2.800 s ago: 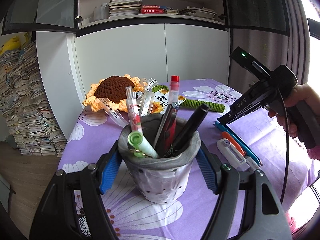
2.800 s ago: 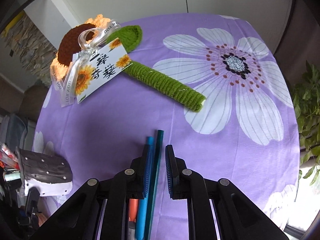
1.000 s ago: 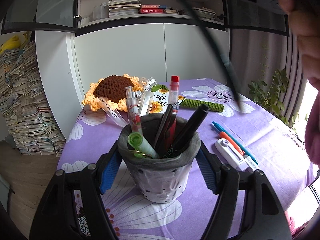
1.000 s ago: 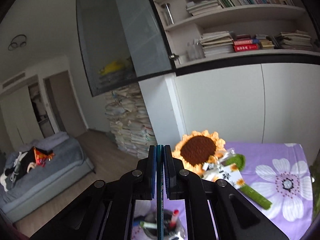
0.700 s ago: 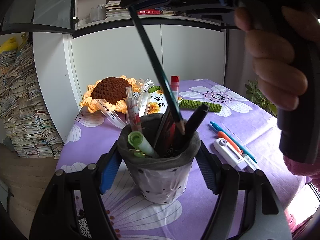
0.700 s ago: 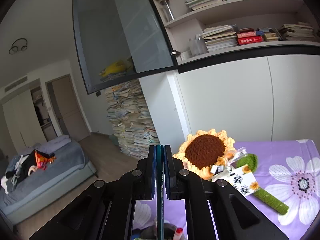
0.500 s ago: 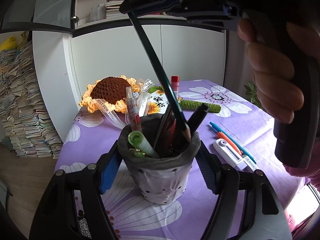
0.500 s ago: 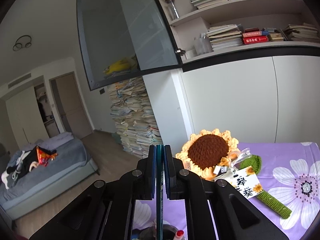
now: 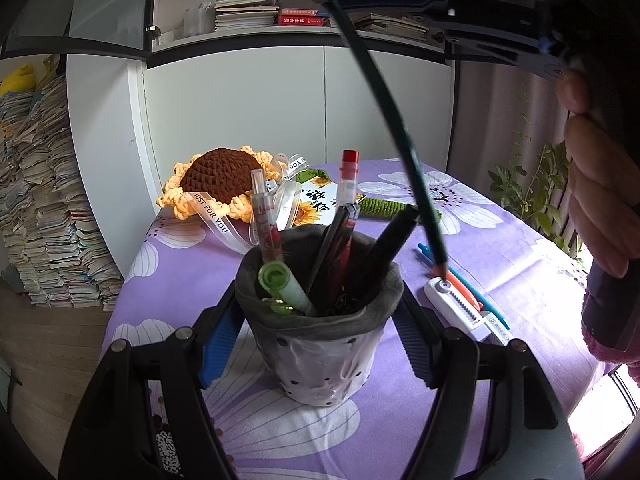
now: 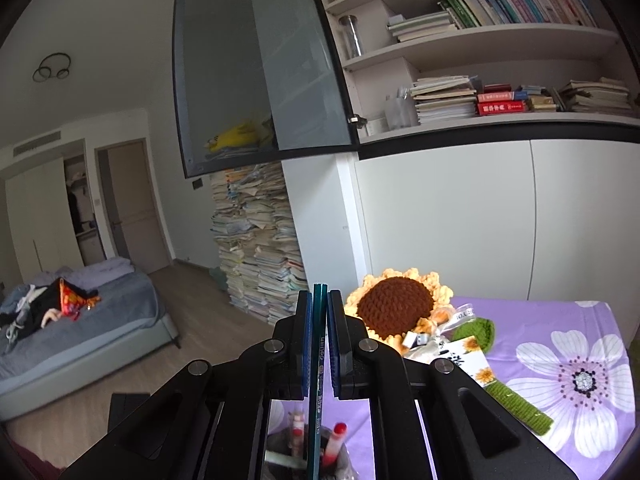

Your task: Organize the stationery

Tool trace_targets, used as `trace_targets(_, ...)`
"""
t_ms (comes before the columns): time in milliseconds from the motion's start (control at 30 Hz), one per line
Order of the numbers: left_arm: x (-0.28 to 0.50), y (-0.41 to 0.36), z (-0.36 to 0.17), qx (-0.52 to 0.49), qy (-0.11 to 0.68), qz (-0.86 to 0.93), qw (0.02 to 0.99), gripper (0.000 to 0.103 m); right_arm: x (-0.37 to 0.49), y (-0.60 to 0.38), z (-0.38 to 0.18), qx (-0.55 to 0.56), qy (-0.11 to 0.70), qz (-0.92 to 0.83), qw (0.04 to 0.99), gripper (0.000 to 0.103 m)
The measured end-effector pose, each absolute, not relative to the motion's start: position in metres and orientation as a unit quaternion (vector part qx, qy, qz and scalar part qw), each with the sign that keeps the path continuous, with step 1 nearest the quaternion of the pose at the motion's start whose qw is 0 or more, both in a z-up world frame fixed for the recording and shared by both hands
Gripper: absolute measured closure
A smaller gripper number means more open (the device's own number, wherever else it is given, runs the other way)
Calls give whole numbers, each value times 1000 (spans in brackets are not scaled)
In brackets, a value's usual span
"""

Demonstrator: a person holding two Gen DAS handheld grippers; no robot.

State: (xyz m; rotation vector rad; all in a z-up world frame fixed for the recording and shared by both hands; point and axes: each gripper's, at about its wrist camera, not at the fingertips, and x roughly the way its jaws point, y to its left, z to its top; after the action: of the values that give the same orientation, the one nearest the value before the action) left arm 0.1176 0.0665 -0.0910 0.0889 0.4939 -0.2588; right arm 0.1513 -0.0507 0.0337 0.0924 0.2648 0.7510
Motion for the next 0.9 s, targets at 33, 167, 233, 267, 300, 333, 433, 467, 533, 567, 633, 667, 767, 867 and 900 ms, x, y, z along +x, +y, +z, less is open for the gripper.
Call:
trace_targets(33,118,66,-91,44,244,-127,960,32,149,-53,33,43,124,359,924,95)
trace_targets(167,117,66,-91,47,244,-126,960,32,155,-54,36,68,125,362,921,95)
trace_targets(233,117,66,-91,46,245,-126,960,32,160,-49,37,81,127,369,917,95)
trace_targets(267,118,67,-91,44,246,-126,960,32,162,-47,36,83,128,371,916,95)
trace_targets(300,118,67,-91,44,246,-126,960,32,164,-45,35,88,130,374,914,95)
trace_targets(333,118,67,-92,45,246,-126,960,32,166,-43,34,93,133,378,911,95)
trace_targets(433,117,67,-92,46,245,-128,960,32,168,-37,31,96,133,380,910,95)
trace_targets(467,117,67,-92,46,245,-129,960,32,168,-35,30,92,134,380,911,95)
trace_targets(533,117,68,-93,47,244,-130,960,32,169,-35,28,86,141,382,909,95)
trace_targets(567,117,68,-93,46,243,-131,960,32,170,-37,27,84,148,383,908,95)
trace_targets(633,117,69,-93,45,242,-133,960,32,176,-46,27,85,163,372,910,95)
trace_targets(667,117,69,-93,44,242,-134,960,32,180,-52,27,87,168,363,912,95)
trace_targets(767,119,69,-93,41,242,-134,960,33,200,-70,24,90,207,327,918,95)
trace_targets(867,117,66,-93,48,237,-132,961,33,229,-77,9,81,295,306,901,95)
trace_targets(900,115,66,-93,51,235,-132,962,33,237,-76,1,76,326,303,892,95)
